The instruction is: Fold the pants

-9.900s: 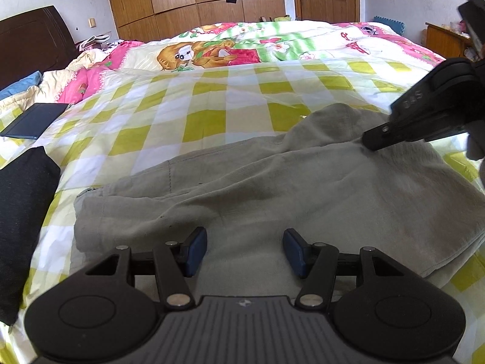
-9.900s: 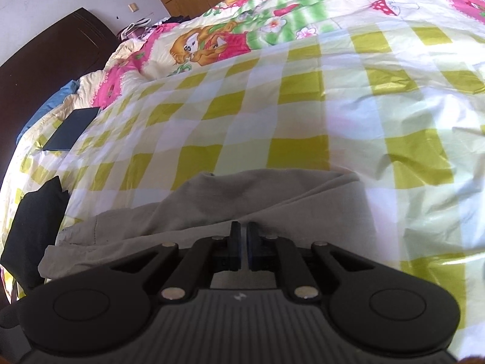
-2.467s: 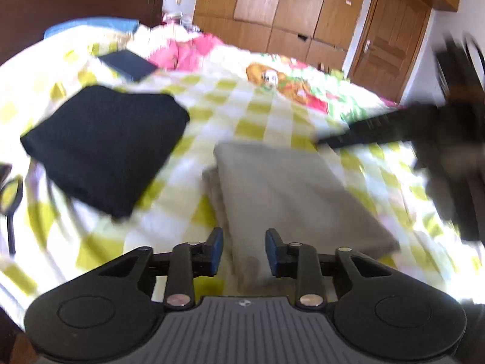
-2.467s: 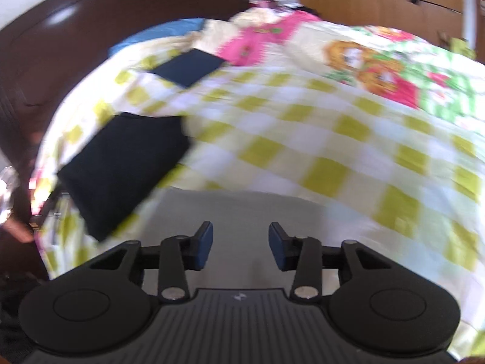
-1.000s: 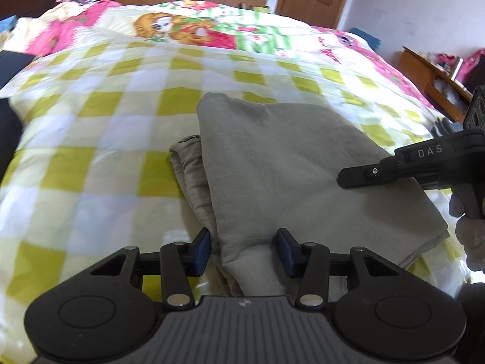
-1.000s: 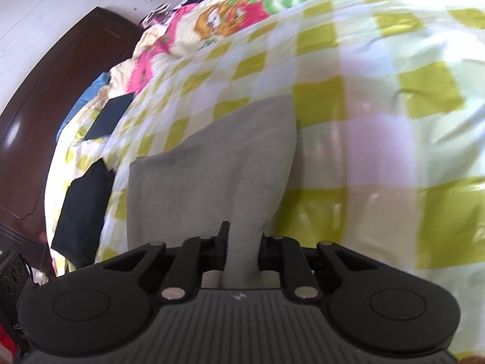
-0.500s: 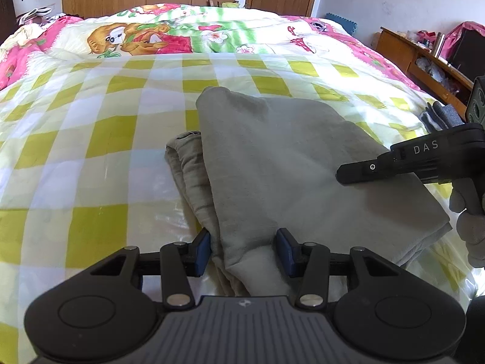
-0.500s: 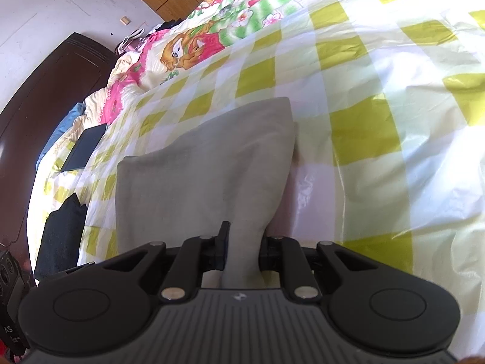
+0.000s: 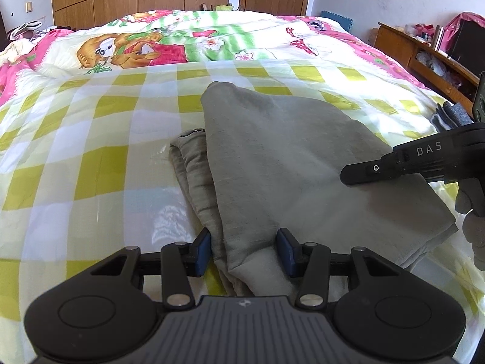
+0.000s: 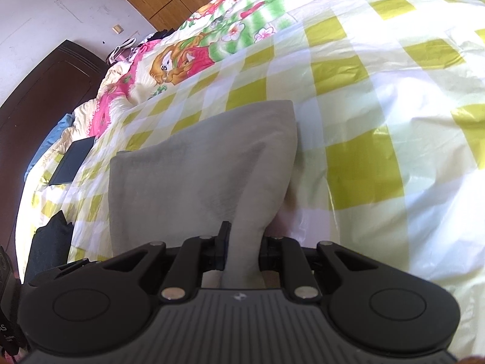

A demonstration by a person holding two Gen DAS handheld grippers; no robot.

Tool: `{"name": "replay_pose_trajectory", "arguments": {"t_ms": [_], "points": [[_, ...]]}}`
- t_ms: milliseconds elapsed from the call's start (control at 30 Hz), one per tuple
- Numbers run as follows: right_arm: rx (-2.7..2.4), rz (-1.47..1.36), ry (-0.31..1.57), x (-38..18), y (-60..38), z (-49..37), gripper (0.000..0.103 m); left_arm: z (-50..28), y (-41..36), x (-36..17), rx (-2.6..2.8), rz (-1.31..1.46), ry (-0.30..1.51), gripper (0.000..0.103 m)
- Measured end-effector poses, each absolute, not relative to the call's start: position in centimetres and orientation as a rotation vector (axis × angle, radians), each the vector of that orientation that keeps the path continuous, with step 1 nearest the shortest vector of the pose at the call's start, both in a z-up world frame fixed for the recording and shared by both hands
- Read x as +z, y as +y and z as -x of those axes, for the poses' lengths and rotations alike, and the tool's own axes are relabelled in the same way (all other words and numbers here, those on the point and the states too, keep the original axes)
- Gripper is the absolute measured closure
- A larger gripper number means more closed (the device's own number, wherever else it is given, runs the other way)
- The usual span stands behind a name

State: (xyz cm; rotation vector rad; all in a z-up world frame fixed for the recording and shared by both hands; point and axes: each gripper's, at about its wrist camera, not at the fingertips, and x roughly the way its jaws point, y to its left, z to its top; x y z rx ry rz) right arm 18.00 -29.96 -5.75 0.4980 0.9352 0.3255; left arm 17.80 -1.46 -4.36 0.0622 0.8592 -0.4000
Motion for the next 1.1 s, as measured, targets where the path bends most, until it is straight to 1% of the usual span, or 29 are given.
{"name": "replay_pose_trajectory", "arguments": {"t_ms": [633,700,867,1100], "points": [[0.284,-0.465,0.915,-5.8,-29.6,-20.0,0.089,-20.8,-1.6,-4.7,-0.395,-0.065,0.828,0.042],[0.284,-0.455,0.916,-5.7,-29.6,-19.8,0.088,-20.7,-1.7,-4.7,-0.395,-0.072,0.825,0.042],[0.278,-0.446,0.916,-5.3,-29.8,-19.1,0.078,-20.7,-1.6,-4.7,-0.393,-0.067,0.823,0.042],[0.268,-0.367,0.908,-4.1,-29.7,-17.5,0.077,-20.4,-1.7,-4.6,-0.387,-0.074,0.821,0.042]]}}
